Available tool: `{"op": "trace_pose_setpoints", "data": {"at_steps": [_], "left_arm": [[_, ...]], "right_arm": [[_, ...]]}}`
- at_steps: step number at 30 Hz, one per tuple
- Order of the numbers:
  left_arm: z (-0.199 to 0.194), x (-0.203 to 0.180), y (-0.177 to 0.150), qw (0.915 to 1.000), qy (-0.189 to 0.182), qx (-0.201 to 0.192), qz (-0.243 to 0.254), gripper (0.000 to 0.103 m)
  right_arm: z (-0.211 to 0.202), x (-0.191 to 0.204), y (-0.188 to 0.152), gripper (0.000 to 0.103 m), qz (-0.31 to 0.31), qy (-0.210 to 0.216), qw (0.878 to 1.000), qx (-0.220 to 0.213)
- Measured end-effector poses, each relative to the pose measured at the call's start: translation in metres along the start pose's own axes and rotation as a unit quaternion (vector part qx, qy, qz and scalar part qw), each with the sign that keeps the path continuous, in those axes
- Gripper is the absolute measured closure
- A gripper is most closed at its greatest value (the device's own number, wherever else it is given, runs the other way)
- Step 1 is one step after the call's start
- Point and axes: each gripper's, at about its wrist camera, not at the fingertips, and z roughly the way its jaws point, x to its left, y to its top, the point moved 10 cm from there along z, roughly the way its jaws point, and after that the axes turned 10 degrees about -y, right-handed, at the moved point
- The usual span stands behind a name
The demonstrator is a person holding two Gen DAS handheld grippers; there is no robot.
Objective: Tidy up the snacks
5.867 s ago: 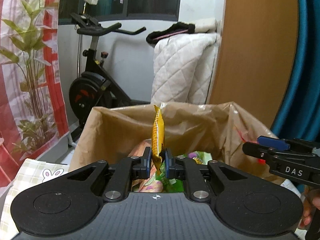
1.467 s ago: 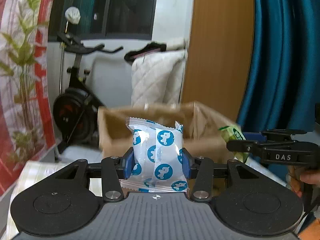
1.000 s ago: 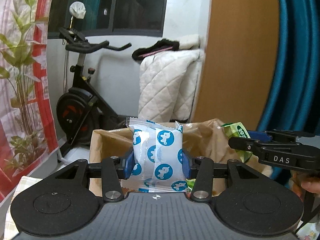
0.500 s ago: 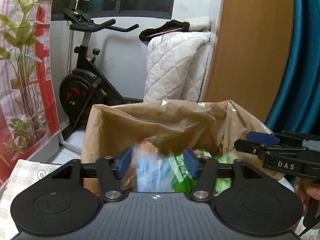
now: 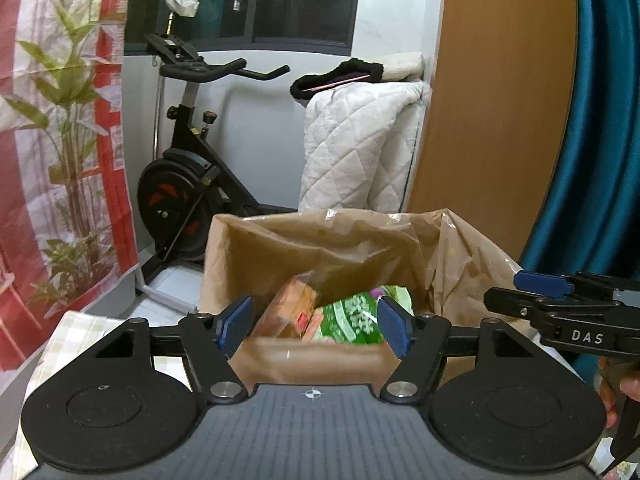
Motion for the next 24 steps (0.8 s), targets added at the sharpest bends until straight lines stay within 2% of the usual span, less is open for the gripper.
{"op": "trace_pose_setpoints", "data": {"at_steps": [16,24], "left_arm": [[-0.046,-0.004,-0.069,0.9987,0.031,0.018,-0.037,0.032],[-0.047,-0.008,-0.097,0.9977,0.033,0.024,-0.054,0.032]], "right_arm": [[-0.058,-0.008,-0.045,0.047,0.009,0.010,1.000,0.016],[-0.069,-0.017,-0.081,0.047,0.021,0.006,0.999,0.037]]}}
